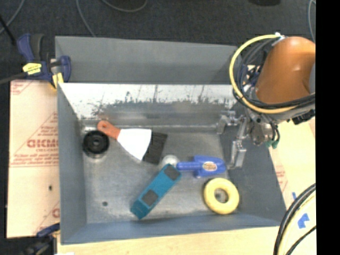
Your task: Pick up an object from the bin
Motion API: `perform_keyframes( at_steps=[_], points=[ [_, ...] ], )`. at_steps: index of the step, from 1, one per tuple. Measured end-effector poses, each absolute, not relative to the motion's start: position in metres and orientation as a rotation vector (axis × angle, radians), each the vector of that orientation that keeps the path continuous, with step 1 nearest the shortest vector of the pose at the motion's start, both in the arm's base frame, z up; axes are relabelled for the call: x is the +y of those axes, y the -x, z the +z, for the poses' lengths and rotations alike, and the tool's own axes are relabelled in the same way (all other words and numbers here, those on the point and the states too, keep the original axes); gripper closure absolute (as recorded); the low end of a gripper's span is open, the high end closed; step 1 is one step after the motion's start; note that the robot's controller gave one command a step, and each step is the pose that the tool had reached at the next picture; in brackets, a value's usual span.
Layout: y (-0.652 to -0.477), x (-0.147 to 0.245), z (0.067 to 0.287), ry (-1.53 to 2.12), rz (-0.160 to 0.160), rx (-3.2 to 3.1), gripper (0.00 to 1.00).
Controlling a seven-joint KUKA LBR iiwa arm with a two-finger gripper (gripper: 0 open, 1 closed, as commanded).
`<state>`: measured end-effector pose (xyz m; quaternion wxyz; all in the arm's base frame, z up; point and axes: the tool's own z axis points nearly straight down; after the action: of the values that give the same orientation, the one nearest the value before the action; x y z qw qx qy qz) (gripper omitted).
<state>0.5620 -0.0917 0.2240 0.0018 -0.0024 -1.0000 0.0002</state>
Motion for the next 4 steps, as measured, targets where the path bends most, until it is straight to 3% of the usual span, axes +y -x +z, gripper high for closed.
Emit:
perform_keyframes(
  at_steps=[1, 3, 4],
  points=[
    [-0.563, -0.091, 0.229, 0.003, 0.003, -3.146, 0.0],
    [-0.535, -0.085, 0.126, -0.073, 0.005, -3.149, 0.0],
    [-0.541, -0.075, 0.09, -0.011, 0.003, -3.151, 0.0]
  ],
)
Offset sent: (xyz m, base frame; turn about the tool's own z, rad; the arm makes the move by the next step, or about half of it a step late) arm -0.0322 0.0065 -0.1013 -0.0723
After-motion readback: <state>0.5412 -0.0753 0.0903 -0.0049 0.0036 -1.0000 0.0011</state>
